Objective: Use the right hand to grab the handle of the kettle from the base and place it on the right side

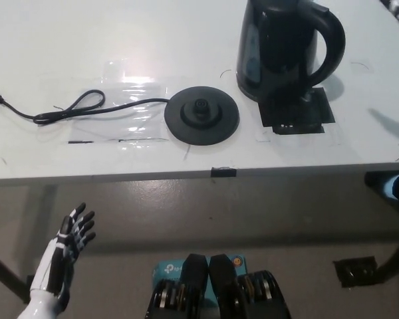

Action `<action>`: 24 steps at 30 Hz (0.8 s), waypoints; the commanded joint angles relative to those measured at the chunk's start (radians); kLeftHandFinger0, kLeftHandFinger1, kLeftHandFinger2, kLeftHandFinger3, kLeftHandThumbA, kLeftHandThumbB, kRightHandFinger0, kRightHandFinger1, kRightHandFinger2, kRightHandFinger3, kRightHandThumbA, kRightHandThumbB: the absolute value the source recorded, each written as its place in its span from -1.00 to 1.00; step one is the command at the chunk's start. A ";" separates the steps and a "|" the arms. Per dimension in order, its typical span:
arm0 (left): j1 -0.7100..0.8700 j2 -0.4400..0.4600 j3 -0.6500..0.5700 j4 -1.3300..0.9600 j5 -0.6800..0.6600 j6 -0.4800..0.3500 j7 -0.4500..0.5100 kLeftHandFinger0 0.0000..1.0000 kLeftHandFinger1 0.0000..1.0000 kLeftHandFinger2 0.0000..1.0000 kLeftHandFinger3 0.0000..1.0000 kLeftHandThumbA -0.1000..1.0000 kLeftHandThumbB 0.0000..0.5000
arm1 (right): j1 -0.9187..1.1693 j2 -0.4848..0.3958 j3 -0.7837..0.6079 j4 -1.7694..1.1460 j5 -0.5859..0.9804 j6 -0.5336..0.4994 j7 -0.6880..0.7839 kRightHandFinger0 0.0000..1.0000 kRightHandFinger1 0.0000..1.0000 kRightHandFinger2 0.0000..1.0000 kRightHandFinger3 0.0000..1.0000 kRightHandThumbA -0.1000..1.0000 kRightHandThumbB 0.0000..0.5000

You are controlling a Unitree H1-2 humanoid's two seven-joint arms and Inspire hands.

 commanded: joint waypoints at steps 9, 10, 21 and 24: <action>-0.148 0.026 -0.003 0.030 -0.008 0.010 -0.018 1.00 1.00 1.00 1.00 1.00 -0.70 | 0.423 0.124 0.014 -0.758 -0.190 -0.108 -0.054 1.00 1.00 1.00 1.00 1.00 0.71; -0.152 0.028 -0.004 0.032 -0.007 0.010 -0.019 1.00 1.00 1.00 1.00 1.00 -0.70 | 0.452 0.131 0.024 -0.753 -0.197 -0.132 -0.051 1.00 1.00 1.00 1.00 1.00 0.66; -0.189 0.032 -0.007 0.029 -0.013 0.031 -0.023 1.00 1.00 1.00 1.00 1.00 -0.85 | 0.628 0.159 0.125 -0.574 -0.160 -0.166 -0.004 1.00 1.00 1.00 1.00 0.87 0.54; -0.194 0.037 -0.013 0.029 -0.010 0.033 -0.027 1.00 1.00 1.00 1.00 1.00 -0.87 | 0.657 0.159 0.163 -0.454 -0.132 -0.170 0.018 1.00 1.00 1.00 1.00 0.79 0.48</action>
